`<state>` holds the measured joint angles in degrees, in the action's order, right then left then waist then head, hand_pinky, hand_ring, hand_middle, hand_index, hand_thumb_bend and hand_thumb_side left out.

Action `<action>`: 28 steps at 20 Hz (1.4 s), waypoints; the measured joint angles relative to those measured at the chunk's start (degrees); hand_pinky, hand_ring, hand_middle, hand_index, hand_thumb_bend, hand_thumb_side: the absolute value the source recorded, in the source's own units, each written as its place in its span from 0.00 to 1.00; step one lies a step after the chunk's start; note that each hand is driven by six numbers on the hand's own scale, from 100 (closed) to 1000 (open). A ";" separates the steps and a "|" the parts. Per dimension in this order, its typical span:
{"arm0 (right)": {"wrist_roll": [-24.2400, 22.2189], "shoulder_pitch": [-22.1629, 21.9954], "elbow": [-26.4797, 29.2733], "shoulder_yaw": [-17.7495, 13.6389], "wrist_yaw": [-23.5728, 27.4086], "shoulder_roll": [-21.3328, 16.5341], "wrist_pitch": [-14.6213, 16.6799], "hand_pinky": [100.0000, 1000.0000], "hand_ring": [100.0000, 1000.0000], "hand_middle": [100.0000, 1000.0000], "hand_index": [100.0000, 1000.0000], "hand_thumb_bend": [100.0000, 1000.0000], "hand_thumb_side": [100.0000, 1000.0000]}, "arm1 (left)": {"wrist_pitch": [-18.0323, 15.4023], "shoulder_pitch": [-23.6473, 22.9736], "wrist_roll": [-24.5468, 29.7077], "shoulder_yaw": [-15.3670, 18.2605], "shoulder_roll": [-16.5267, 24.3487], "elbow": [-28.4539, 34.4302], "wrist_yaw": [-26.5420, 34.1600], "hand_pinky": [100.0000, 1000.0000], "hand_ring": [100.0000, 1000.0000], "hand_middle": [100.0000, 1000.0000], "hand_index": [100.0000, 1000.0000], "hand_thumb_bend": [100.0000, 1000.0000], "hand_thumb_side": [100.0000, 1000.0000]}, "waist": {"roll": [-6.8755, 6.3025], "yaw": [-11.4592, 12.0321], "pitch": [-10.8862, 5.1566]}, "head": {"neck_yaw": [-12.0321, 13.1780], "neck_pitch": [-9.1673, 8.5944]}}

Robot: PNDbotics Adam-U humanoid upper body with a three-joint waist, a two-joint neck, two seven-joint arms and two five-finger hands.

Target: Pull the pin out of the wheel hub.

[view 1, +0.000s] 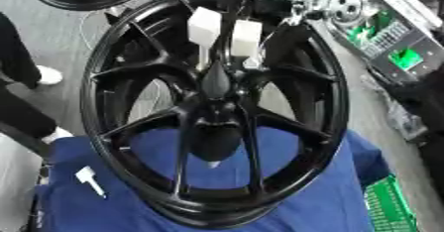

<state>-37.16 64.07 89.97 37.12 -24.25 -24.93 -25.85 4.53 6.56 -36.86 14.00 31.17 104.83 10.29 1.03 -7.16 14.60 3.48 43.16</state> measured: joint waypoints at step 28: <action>0.73 -0.42 -4.41 -0.73 1.92 0.98 -2.27 0.79 0.74 0.71 0.85 0.15 0.07 | 0.16 -0.05 0.60 0.00 -0.96 -0.28 -0.22 0.91 0.76 0.79 0.82 0.19 0.70 | -0.19 0.46 1.48 | -0.45 -1.01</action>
<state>-36.43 63.65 85.56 36.39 -22.32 -23.95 -28.12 4.69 6.51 -36.26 14.00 30.21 104.55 10.07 0.84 -6.70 16.08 3.03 42.16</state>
